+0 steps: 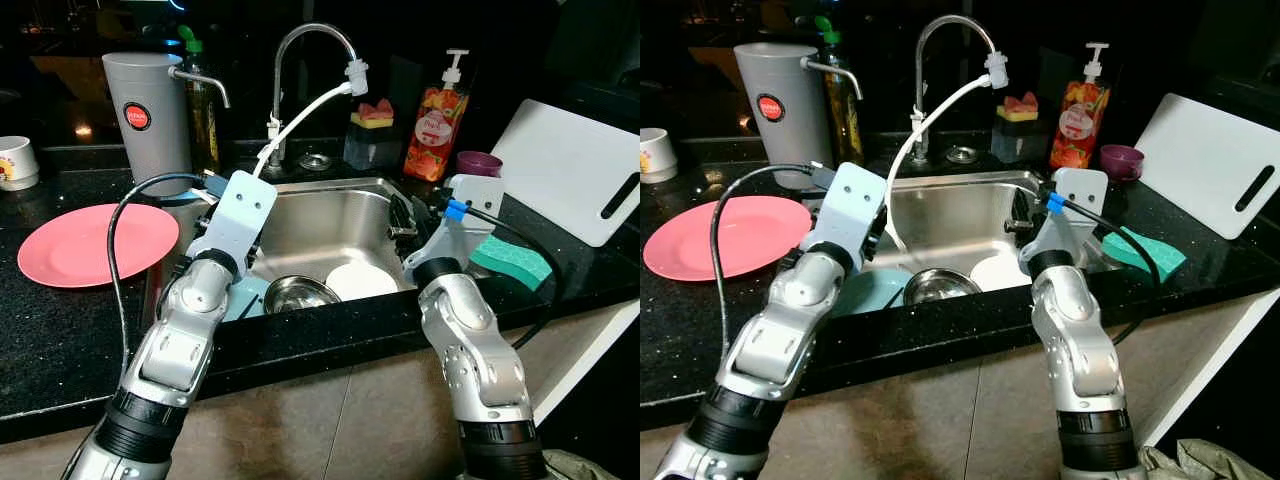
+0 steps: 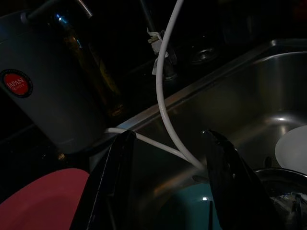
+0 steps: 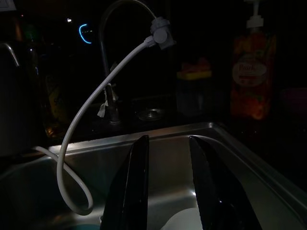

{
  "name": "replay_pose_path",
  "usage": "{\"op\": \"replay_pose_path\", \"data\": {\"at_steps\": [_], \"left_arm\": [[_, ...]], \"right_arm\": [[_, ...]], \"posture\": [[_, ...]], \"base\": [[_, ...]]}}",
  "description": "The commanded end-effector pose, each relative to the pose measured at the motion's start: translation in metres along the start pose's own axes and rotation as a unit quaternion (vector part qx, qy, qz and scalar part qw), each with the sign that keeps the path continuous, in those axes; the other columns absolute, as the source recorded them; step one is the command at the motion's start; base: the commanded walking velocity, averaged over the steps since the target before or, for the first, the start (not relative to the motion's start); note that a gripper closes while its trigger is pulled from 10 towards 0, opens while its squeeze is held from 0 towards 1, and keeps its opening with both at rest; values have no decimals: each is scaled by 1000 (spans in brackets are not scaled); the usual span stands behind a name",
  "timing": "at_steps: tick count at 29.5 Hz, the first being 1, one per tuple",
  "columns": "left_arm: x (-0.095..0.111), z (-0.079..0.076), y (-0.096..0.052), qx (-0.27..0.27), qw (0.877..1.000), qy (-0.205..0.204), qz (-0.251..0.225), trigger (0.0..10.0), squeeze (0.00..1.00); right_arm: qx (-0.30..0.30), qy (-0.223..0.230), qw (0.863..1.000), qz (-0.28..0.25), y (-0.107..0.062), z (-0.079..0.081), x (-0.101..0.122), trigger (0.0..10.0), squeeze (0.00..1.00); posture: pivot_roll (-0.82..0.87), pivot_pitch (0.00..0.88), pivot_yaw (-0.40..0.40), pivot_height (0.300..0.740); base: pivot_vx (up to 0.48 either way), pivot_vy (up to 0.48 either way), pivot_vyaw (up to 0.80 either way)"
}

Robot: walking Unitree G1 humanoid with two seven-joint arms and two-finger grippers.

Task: Kitchen organization

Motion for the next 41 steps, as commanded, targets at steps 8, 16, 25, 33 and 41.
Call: {"op": "replay_pose_path", "data": {"at_steps": [8, 16, 25, 33, 41], "left_arm": [[4, -2, 1, -5, 1000, 7, -5, 10000, 0], [4, -2, 1, -6, 1000, 8, -5, 10000, 0], [3, -4, 1, -9, 1000, 8, -4, 10000, 0], [4, -5, 1, -10, 1000, 7, -5, 10000, 0], [-2, -6, 0, -3, 999, -42, 6, 10000, 0]], "right_arm": [[-4, 4, 1000, -5, 0, -1, 2, 10000, 0], [-4, 5, 1000, -4, 0, -1, 1, 10000, 0], [-4, 5, 1000, -3, 0, -1, 0, 10000, 0], [-3, 4, 1000, -2, 0, 0, 0, 10000, 0], [3, 6, 1000, 1, -2, 5, -3, 10000, 0]], "posture": [[65, 78, -70, 740], [66, 81, -70, 740], [65, 82, -69, 740], [64, 77, -70, 740], [64, 77, -70, 740]], "base": [[0, 0, 0], [0, 0, 0], [0, 0, 0], [0, 0, 0], [0, 0, 0]]}}
Point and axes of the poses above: a point about 5 cm out from each wrist's last joint towards the gripper, its own y axis pointing out of the wrist towards the gripper, its own x axis along the axis of the wrist's last joint, z = x × y, the point moved 6 cm from there along y, pointing out of the wrist towards the gripper, and after that the axes turned 4 degrees about -y, right-handed, at the moved point
